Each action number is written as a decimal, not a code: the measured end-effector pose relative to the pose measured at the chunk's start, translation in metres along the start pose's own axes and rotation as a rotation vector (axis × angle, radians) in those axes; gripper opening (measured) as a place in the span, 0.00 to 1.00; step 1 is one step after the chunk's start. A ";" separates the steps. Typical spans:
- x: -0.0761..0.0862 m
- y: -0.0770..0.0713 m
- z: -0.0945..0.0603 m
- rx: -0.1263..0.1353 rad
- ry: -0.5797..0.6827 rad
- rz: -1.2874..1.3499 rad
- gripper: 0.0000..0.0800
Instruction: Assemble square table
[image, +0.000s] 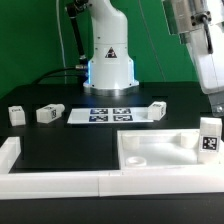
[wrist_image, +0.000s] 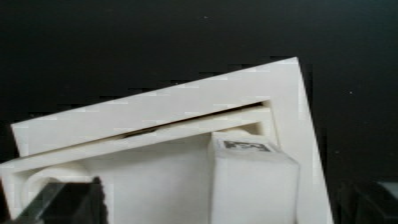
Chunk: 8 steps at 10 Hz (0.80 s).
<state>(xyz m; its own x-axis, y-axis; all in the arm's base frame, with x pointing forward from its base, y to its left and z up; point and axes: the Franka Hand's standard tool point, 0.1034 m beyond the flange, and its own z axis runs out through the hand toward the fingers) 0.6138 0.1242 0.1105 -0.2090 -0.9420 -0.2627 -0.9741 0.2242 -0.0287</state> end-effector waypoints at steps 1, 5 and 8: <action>0.000 0.000 0.000 -0.001 0.000 0.000 0.81; 0.009 0.025 -0.015 0.014 0.007 -0.154 0.81; 0.009 0.044 -0.011 -0.020 0.012 -0.237 0.81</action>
Offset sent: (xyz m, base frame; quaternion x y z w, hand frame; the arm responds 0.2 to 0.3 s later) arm -0.0470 -0.0154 0.0171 0.0292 -0.0037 -0.1181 0.9926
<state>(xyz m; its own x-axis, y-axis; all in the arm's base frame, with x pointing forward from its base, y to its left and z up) 0.5682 0.1229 0.1171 0.0245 -0.9707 -0.2390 -0.9976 -0.0082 -0.0689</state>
